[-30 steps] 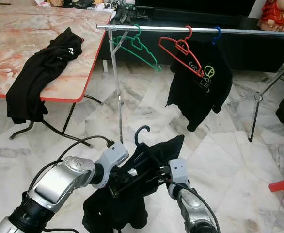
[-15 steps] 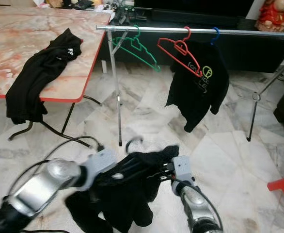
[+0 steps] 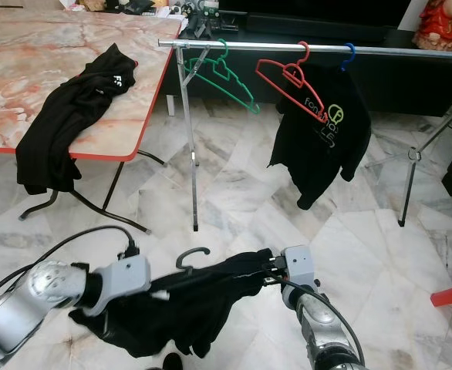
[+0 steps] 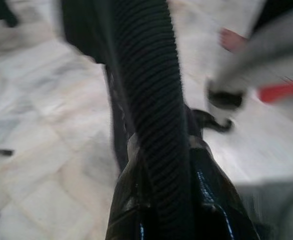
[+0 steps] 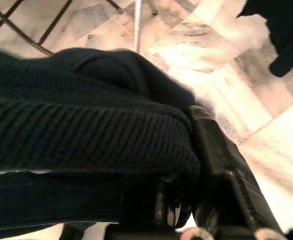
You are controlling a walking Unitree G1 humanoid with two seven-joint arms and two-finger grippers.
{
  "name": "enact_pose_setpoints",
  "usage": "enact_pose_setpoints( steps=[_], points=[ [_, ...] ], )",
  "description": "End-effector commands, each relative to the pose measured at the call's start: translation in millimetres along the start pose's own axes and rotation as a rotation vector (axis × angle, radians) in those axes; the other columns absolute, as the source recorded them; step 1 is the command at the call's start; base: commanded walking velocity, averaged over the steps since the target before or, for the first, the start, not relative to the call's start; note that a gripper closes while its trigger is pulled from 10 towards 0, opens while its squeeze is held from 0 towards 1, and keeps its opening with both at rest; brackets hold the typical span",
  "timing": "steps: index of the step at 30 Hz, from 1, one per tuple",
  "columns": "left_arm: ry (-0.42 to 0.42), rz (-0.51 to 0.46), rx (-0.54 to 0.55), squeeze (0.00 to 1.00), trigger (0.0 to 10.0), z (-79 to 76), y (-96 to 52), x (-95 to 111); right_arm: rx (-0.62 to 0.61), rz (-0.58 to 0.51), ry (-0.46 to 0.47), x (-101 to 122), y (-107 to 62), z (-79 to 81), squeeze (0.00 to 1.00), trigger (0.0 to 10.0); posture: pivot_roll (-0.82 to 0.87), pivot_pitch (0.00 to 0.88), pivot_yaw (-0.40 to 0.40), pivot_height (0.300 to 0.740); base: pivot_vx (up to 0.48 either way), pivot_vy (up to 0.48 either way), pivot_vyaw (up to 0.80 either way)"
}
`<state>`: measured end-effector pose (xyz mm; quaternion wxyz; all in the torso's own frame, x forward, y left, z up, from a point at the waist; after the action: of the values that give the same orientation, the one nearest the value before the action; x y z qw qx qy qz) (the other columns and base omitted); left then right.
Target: Hang hanger
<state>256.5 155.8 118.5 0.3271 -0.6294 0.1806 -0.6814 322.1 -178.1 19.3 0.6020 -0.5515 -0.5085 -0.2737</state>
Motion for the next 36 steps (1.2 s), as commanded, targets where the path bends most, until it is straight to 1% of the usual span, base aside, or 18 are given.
enact_pose_setpoints(
  steps=[1,3,4,7,10,11,13,15,19,21,25,27,29,30,31,32,35,36],
  points=[
    [0.067,0.058,-0.078,0.0,10.0,-6.6,-12.8,-4,-0.068,0.067,0.034,-16,-10.4,-18.4,0.0,0.0,0.07,0.173,-0.06,0.74,0.0,0.0,0.0],
    [0.141,0.159,-0.118,0.0,10.0,-9.9,-14.8,-14,-0.052,0.072,0.024,-17,-10.4,-16.4,0.0,0.0,0.08,0.174,-0.061,0.74,0.0,0.0,0.0],
    [0.141,0.159,-0.118,0.0,10.0,-9.9,-14.8,-14,-0.052,0.072,0.024,-17,-10.4,-16.4,0.0,0.0,0.08,0.174,-0.061,0.74,0.0,0.0,0.0],
    [0.234,0.19,-0.098,0.0,10.0,-3.8,-12.9,-17,-0.032,0.079,0.028,-19,-10.1,-12.8,0.0,0.0,0.07,0.173,-0.067,0.74,0.0,0.0,0.0],
    [0.312,0.319,-0.023,0.0,10.0,11.0,-16.1,-27,-0.001,0.082,0.02,-20,-9.8,-9.3,0.0,0.0,0.07,0.174,-0.069,0.74,0.0,0.0,0.0],
    [0.342,0.326,0.065,0.0,10.0,23.6,-15.6,-27,0.022,0.087,0.016,-21,-10.0,-6.6,0.0,0.0,0.07,0.174,-0.07,0.74,0.0,0.0,0.0],
    [0.352,0.278,0.143,0.0,10.0,32.8,-14.0,-23,0.045,0.093,0.014,-23,-10.3,-3.6,0.0,0.0,0.07,0.173,-0.072,0.74,0.0,0.0,0.0],
    [0.356,0.228,0.13,0.0,10.0,31.4,-17.0,-20,0.066,0.1,0.016,-26,-11.0,-0.7,0.0,0.0,0.06,0.174,-0.073,0.74,0.0,0.0,0.0],
    [0.359,0.225,0.108,0.0,10.0,29.5,-23.7,-22,0.081,0.108,0.014,-29,-12.3,1.6,0.0,0.0,0.07,0.178,-0.078,0.74,0.0,0.0,0.0],
    [0.359,0.136,0.144,0.0,10.0,34.4,-29.0,-13,0.113,0.118,0.009,-33,-13.5,6.8,0.0,0.0,0.07,0.178,-0.079,0.74,0.0,0.0,0.0],
    [0.341,0.053,0.156,0.0,10.0,36.8,-34.2,-6,0.118,0.123,0.012,-35,-14.1,8.7,0.0,0.0,0.07,0.179,-0.082,0.74,0.0,0.0,0.0],
    [0.42,0.06,0.129,0.0,10.0,36.4,-37.5,-5,0.127,0.133,0.012,-38,-15.2,10.8,0.0,0.0,0.07,0.18,-0.087,0.74,0.0,0.0,0.0],
    [0.434,0.065,0.115,0.0,10.0,35.4,-37.5,-5,0.13,0.135,0.011,-39,-15.4,11.2,0.0,0.0,0.07,0.179,-0.088,0.74,0.0,0.0,0.0],
    [0.515,0.13,0.038,0.0,10.0,28.6,-36.5,-6,0.136,0.138,0.007,-39,-15.8,11.6,0.0,0.0,0.07,0.178,-0.088,0.74,0.0,0.0,0.0],
    [0.515,0.13,0.038,0.0,10.0,28.6,-36.5,-6,0.136,0.138,0.007,-39,-15.8,11.6,0.0,0.0,0.07,0.178,-0.088,0.74,0.0,0.0,0.0],
    [0.594,0.178,-0.024,0.0,10.0,23.2,-36.3,-7,0.138,0.14,0.004,-40,-16.3,10.9,0.0,0.0,0.07,0.177,-0.088,0.74,0.0,0.0,0.0],
    [0.647,0.165,-0.051,0.0,10.0,20.7,-34.9,-3,0.137,0.141,0.002,-40,-16.8,9.7,0.0,0.0,0.07,0.178,-0.088,0.74,0.0,0.0,0.0],
    [0.712,0.144,-0.044,0.0,10.0,22.2,-30.4,1,0.139,0.141,0.0,-40,-17.1,9.4,0.0,0.0,0.07,0.176,-0.089,0.74,0.0,0.0,0.0]
  ],
)
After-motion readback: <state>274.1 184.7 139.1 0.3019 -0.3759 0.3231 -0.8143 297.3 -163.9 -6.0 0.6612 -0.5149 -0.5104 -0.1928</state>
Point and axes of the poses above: a point about 5 cm out from each wrist's last joint towards the gripper, its own y axis pointing out of the wrist towards the gripper, its own x axis along the axis of the wrist's last joint, z = x × y, the point moved 1 cm from there along y, pointing out of the wrist towards the gripper, and after that the axes turned 8 degrees about -y, right-handed, at the moved point
